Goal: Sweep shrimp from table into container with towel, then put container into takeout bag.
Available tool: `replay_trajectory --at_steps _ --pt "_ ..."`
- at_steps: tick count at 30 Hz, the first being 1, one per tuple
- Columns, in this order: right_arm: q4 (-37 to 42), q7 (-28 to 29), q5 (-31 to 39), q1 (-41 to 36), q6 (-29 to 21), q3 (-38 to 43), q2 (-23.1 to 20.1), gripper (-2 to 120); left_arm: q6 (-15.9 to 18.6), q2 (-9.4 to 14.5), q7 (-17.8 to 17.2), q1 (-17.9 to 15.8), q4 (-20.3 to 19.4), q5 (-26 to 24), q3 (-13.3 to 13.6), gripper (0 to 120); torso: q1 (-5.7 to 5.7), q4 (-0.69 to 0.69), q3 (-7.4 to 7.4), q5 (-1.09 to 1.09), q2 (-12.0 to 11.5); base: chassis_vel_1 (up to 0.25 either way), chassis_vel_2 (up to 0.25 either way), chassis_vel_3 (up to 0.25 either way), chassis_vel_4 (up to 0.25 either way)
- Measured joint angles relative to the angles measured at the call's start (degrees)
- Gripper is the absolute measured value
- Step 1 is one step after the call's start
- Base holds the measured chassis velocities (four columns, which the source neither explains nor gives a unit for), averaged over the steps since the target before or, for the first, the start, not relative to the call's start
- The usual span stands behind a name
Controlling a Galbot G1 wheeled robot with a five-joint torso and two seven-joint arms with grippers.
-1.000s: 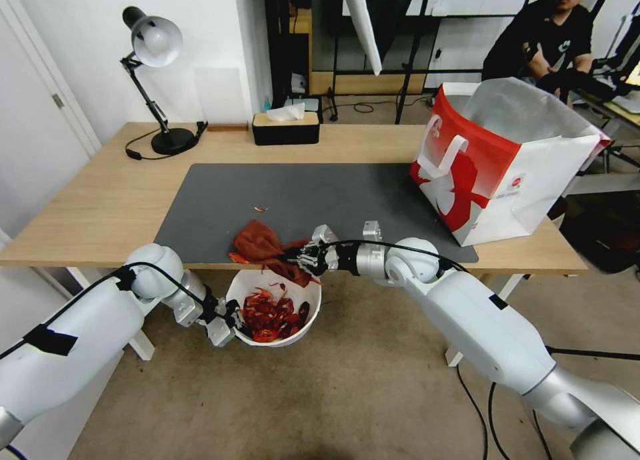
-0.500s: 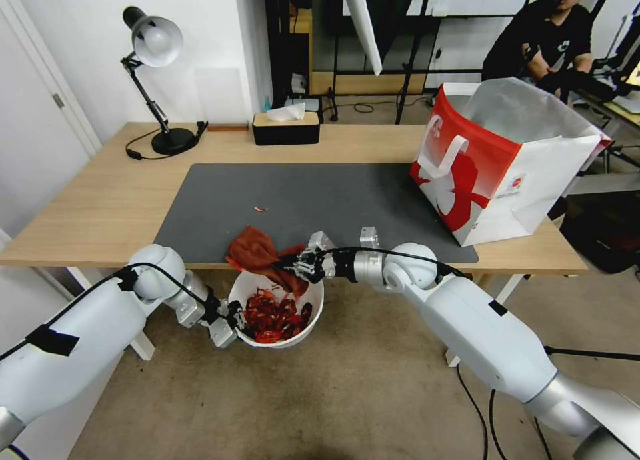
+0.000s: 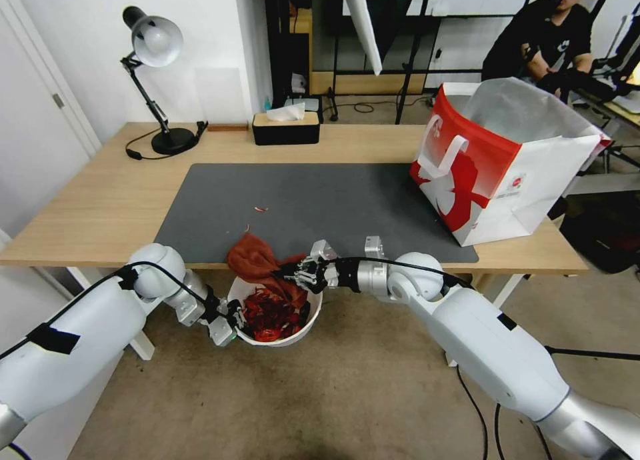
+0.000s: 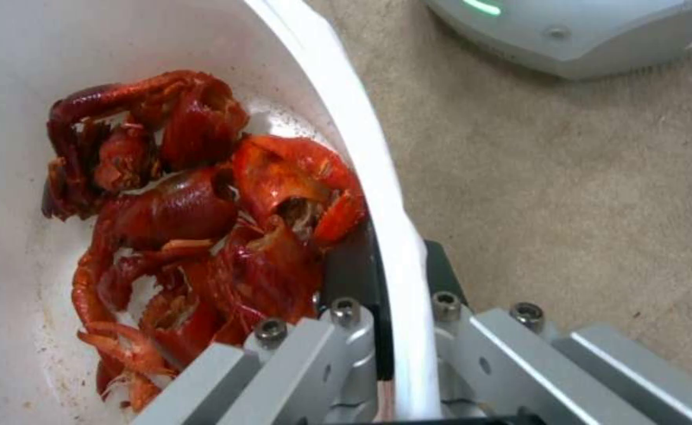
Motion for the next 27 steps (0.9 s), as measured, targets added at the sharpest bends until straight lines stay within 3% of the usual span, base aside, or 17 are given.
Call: replay_trajectory --at_steps 7,21,24,27 --pt "0.96 1.42 4.24 -0.18 -0.18 1.13 0.27 4 -0.07 0.14 -0.01 0.42 -0.02 0.02 -0.40 0 0.00 0.00 0.00 -0.01 0.00 0.000 0.000 0.000 0.000" --pt "0.67 13.96 25.13 3.03 -0.83 0.88 3.19 4 -0.45 -0.24 -0.04 1.36 0.10 0.46 -1.05 0 0.00 0.00 0.00 0.00 0.00 0.000 0.000 0.000 0.000" --pt "-0.68 17.22 27.53 4.80 -0.16 0.51 4.16 4 -0.51 -0.30 -0.04 1.40 0.24 0.53 -1.09 0 0.00 0.00 0.00 -0.01 0.00 0.000 0.000 0.000 0.000" --pt "-8.19 19.96 26.49 12.51 0.80 -1.63 6.17 4 -0.67 -0.26 -0.01 1.26 0.71 0.66 -1.33 0 0.01 0.00 0.00 -0.01 0.00 0.000 0.000 0.000 0.000"
